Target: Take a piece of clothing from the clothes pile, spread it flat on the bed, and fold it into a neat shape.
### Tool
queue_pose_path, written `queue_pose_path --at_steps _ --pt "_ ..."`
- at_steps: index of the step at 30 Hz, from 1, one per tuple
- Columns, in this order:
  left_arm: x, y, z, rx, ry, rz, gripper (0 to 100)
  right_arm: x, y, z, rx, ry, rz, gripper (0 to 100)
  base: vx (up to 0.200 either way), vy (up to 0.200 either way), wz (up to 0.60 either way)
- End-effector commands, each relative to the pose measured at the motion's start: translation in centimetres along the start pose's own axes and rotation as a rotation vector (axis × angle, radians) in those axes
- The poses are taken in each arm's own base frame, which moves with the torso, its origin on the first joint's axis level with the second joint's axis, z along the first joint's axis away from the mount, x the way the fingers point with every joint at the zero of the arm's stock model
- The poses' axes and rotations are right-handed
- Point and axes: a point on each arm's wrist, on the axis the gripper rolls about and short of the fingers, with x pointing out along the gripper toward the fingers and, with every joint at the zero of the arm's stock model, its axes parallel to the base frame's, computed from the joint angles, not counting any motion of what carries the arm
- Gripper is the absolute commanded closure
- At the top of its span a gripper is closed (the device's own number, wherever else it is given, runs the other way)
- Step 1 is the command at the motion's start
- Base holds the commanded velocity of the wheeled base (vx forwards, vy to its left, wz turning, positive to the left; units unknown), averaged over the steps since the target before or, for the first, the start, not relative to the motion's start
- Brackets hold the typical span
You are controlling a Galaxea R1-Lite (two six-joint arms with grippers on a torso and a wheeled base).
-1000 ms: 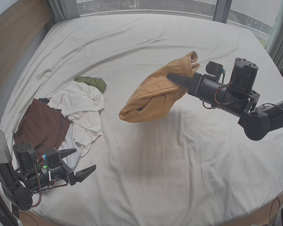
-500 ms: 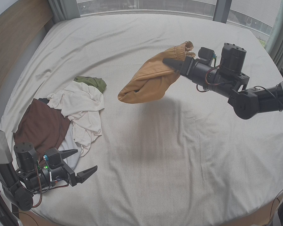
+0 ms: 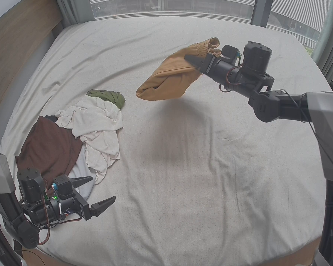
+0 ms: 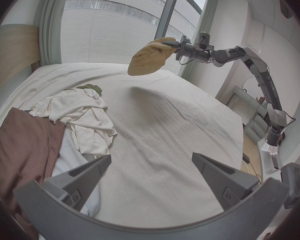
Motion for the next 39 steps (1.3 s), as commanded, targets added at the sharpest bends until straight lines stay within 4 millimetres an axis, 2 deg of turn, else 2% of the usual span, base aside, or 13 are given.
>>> queue_pose_path --at_steps 1,2,3,5,9,13,15,21,29,30,35,38,39 --pt "-0.1 -0.1 -0.1 -0.004 0.007 -0.002 0 1.5 -6.5 -7.0 0.066 0.101 -0.092 100 0.0 0.0 0.0" --pt "-0.1 -0.1 -0.1 -0.004 0.007 -0.002 0 1.5 -6.5 -7.0 0.066 0.101 -0.092 100 0.0 0.0 0.0" --pt "-0.1 -0.1 -0.2 -0.005 0.008 -0.002 0 1.4 -8.7 -9.3 0.078 0.126 -0.121 100 0.0 0.0 0.0" --pt "-0.1 -0.1 -0.2 -0.007 0.012 -0.004 0 1.2 -9.9 -10.1 0.08 0.123 -0.133 100 0.0 0.0 0.0" --pt "-0.3 -0.2 -0.3 -0.01 0.017 -0.004 0 0.0 -11.1 -10.1 0.092 0.139 -0.174 100 0.0 0.0 0.0" --pt "-0.3 -0.2 -0.3 -0.009 0.015 -0.003 0 -1.5 -10.3 -9.3 0.109 0.169 -0.203 100 0.0 0.0 0.0" --pt "-0.2 -0.2 -0.2 -0.006 0.012 -0.006 0 -2.7 -9.9 -9.5 0.123 0.193 -0.222 100 0.0 0.0 0.0" --pt "-0.2 -0.3 -0.2 -0.005 0.012 -0.009 0 -4.7 -9.2 -10.5 0.142 0.23 -0.247 100 0.0 0.0 0.0" --pt "0.0 -0.4 -0.2 -0.004 0.011 -0.016 0 -5.1 -9.4 -11.4 0.139 0.224 -0.276 100 0.0 0.0 0.0" --pt "0.0 -0.4 -0.2 -0.004 0.011 -0.017 0 -5.1 -9.3 -11.5 0.14 0.228 -0.276 0 0.0 0.0 0.0" --pt "0.1 -0.7 -0.1 -0.006 0.011 -0.029 0 -5.0 -9.0 -11.6 0.141 0.23 -0.271 0 0.0 0.0 0.0" --pt "0.2 -0.7 -0.3 -0.01 0.019 -0.032 0 -5.5 -8.8 -12.2 0.138 0.252 -0.294 0 0.0 0.0 0.0" --pt "0.3 -0.6 -0.3 -0.01 0.017 -0.03 0 -5.9 -8.4 -11.8 0.114 0.251 -0.304 0 0.0 0.0 0.0"
